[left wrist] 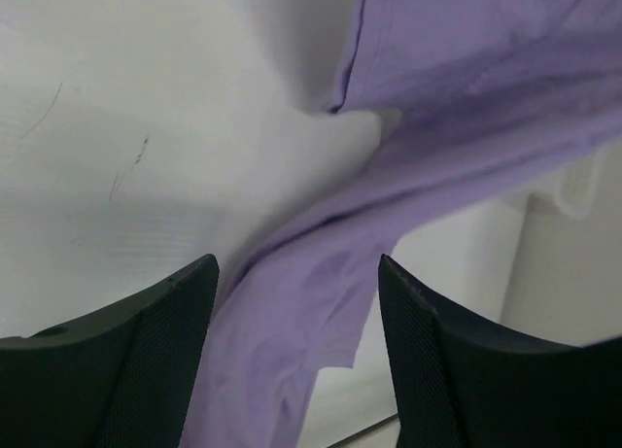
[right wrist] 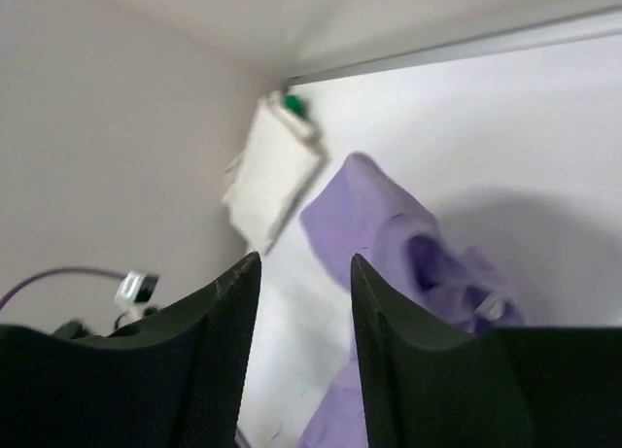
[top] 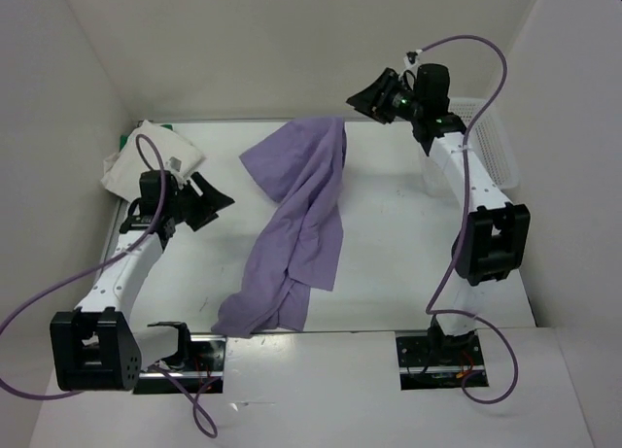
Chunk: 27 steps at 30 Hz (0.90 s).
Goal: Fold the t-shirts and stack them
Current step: Move the tshirt to the center of the board
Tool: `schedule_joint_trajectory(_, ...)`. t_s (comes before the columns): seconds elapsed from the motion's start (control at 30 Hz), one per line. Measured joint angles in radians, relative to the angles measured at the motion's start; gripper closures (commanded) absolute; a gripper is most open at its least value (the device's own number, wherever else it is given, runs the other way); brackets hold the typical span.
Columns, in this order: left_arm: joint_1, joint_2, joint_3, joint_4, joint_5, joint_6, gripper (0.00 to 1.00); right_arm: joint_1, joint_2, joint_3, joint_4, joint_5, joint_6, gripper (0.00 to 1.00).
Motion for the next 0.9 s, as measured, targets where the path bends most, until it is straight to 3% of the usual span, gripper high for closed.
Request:
schedule_joint_trajectory(0.1, -0.047, 0.026, 0.000, -0.061, -0.037, 0.049, 0.21, -0.043, -0.027, -0.090, -0.018, 0.080, -0.020, 0.48)
schedule_joint_trajectory(0.17, -0.081, 0.042, -0.011, -0.100, -0.057, 0.068, 0.19, -0.042, -0.074, -0.240, -0.034, 0.129, -0.038, 0.48)
schedule_joint_trajectory(0.3, -0.148, 0.039, -0.077, -0.146, -0.066, 0.077, 0.19, -0.024, -0.195, -0.591, -0.082, 0.167, -0.044, 0.81)
schedule_joint_trajectory(0.33, -0.174, 0.038, -0.098, -0.163, -0.066, 0.076, 0.18, -0.010, -0.234, -0.692, -0.092, 0.177, -0.031, 0.84)
schedule_joint_trajectory(0.43, -0.263, 0.037, -0.137, -0.198, -0.066, 0.066, 0.18, 0.091, -0.337, -0.890, -0.134, 0.208, 0.009, 0.78)
schedule_joint_trajectory(0.5, -0.318, 0.043, -0.153, -0.197, -0.062, 0.052, 0.18, 0.180, -0.401, -0.964, -0.152, 0.214, 0.037, 0.67)
schedule_joint_trajectory(0.6, -0.365, 0.107, -0.163, -0.162, -0.036, 0.041, 0.37, 0.249, -0.480, -1.022, -0.158, 0.225, 0.064, 0.54)
schedule_joint_trajectory(0.73, -0.398, 0.209, -0.153, -0.110, -0.028, 0.021, 0.70, 0.286, -0.486, -1.112, -0.129, 0.230, 0.104, 0.51)
schedule_joint_trajectory(0.8, -0.404, 0.241, -0.129, -0.101, -0.037, 0.023, 0.78, 0.338, -0.470, -1.155, -0.126, 0.229, 0.133, 0.49)
schedule_joint_trajectory(0.9, -0.404, 0.288, -0.054, -0.084, -0.056, 0.022, 0.80, 0.407, -0.446, -1.204, -0.081, 0.209, 0.180, 0.49)
